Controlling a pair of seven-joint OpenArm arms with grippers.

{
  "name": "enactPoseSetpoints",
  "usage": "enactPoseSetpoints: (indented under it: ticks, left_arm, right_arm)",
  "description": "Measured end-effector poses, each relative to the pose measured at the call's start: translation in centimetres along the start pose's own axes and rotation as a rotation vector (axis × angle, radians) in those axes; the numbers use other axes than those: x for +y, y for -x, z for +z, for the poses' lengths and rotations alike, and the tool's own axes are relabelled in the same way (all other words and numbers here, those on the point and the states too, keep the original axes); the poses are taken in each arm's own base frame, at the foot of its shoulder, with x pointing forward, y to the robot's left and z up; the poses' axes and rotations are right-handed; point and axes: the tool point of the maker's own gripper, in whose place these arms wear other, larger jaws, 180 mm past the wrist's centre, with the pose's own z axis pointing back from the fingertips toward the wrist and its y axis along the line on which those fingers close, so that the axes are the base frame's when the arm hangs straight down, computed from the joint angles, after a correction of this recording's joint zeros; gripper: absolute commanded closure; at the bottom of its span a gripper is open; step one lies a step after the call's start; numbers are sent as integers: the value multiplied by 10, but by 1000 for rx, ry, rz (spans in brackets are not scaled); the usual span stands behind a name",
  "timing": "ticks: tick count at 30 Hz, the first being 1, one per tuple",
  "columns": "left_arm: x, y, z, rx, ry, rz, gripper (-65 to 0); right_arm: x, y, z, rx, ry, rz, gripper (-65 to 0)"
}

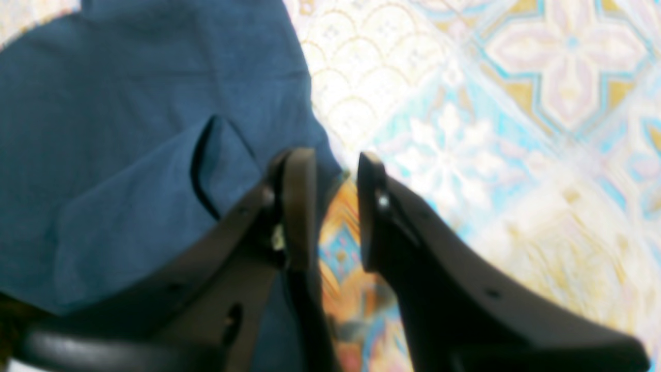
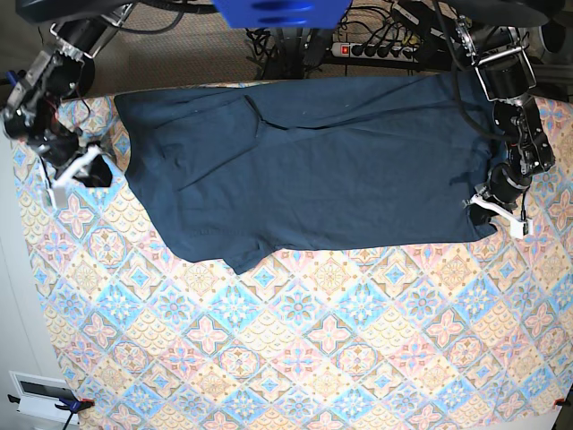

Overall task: Layout the t-shirt on the table in an organized manner, then fold the t-shirt properly
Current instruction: 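Grasp the shirt's side edge near the sleeve with the right gripper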

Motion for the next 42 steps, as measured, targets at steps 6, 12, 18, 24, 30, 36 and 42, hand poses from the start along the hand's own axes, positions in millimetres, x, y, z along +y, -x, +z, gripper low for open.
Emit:
enactPoseSetpoints:
  ticks: [6, 12, 18, 24, 30, 36, 42]
  left_arm:
    - [-9, -4, 15, -23, 9, -72, -1]
    - [-11, -4, 16, -21, 11, -79, -1]
    - [-6, 11, 19, 8, 3, -72, -1]
    - [-7, 10, 19, 3, 5, -71, -1]
    - [-6, 11, 19, 4, 5, -71, -1]
    - [-6, 11, 19, 5, 3, -71, -1]
    - [-6, 11, 19, 4, 3, -71, -1]
  right_arm:
    - [15, -51, -25, 13, 21, 194, -141]
    - [29, -95, -58, -10, 3, 294, -143]
    - [32, -20, -99, 233, -82, 331, -187]
    - [55, -57, -124, 136, -152, 351, -239]
    - [37, -32, -130, 182, -138, 295, -240]
    - [39, -36, -138, 123, -157, 243, -239]
    - [33, -43, -143, 101, -155, 206, -240]
